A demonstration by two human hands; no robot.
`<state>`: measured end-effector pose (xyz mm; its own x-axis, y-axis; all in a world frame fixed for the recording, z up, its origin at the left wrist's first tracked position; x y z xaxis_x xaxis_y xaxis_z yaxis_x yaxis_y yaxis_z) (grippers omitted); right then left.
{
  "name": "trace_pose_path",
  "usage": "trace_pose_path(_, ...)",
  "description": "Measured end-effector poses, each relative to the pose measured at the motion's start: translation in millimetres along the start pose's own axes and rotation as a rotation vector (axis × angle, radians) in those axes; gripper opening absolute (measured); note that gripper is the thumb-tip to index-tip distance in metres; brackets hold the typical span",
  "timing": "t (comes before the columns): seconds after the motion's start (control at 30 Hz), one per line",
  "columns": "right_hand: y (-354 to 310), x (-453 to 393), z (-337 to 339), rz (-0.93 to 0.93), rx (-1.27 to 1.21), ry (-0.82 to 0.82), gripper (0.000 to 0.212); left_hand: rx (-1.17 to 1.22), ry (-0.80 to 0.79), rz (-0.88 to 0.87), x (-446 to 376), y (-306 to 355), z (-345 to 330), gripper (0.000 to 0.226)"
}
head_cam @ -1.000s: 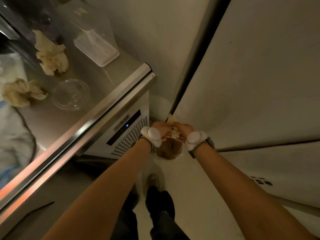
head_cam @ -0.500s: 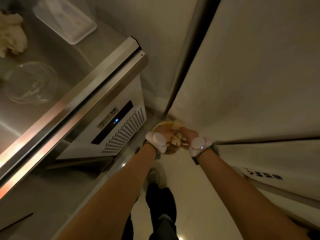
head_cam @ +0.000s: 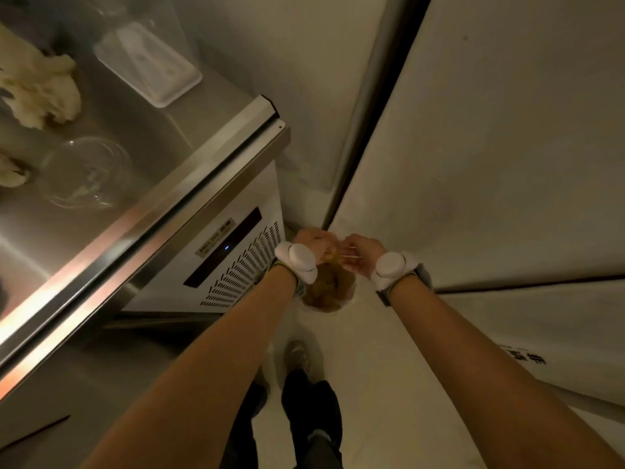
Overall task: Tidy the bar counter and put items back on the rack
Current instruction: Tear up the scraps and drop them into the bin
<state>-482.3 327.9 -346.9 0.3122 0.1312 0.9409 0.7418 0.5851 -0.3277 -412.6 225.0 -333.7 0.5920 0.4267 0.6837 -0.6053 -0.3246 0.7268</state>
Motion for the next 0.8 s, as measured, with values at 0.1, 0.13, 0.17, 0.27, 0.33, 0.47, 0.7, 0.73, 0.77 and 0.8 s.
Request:
trace_pose_path(0.1, -26.5, 20.6, -12.5, 0.057, 0.041, -0.021, 0.024, -0.019, -0.002, -0.089, 13.0, 37.5, 7.5, 0.013)
trace_pose_path(0.13, -35.5, 29.2, -17.1, 0.082, 0.055, -0.027, 0.024, -0.019, 0.007, -0.119, 18.6, 49.3, 12.5, 0.014)
trace_pose_path(0.17, -45.7, 42.0, -22.2, 0.113, 0.057, -0.045, 0.024, 0.002, 0.017, -0.142, 24.1, 61.3, 17.2, 0.015)
trace_pose_path(0.27, -80.7, 75.0, -35.8, 0.205, 0.063, -0.045, 0.022, -0.028, 0.068, -0.249, 43.6, 103.6, 39.5, 0.024)
trace_pose_path(0.33, -99.4, 93.0, -43.1, 0.258, 0.082, -0.047, 0.023, -0.058, 0.101, -0.311, 51.2, 125.3, 52.2, 0.028)
trace_pose_path(0.47, -135.2, 135.6, -66.0, 0.344, 0.079, -0.070, 0.025, -0.051, 0.108, -0.381, 81.1, 168.7, 81.0, 0.010)
trace_pose_path(0.7, -166.3, 188.3, -122.8, 0.409, 0.159, -0.153, 0.023, -0.026, 0.251, -0.434, 122.8, 202.4, 145.2, 0.017)
trace_pose_path(0.73, -168.6, 194.1, -134.8, 0.414, 0.178, -0.172, 0.022, -0.032, 0.278, -0.444, 131.0, 205.0, 158.8, 0.022)
trace_pose_path(0.77, -169.2, 200.6, -146.2, 0.417, 0.202, -0.190, 0.021, -0.034, 0.311, -0.462, 139.2, 207.4, 172.3, 0.025)
trace_pose_path(0.8, -170.9, 207.0, -163.1, 0.424, 0.229, -0.218, 0.020, -0.028, 0.337, -0.477, 148.0, 209.2, 188.4, 0.026)
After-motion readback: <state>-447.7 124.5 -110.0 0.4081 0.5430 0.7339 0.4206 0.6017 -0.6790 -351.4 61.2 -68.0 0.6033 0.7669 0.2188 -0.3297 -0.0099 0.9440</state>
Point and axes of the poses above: each hand's wrist, its own x-axis away from the middle knuckle, its own z-axis out of the back of the hand, y = z × x, the point moved 10 cm from there along -x, towards the middle knuckle, and after that the axes turned 9 degrees about -z, right-handed, at the moved point
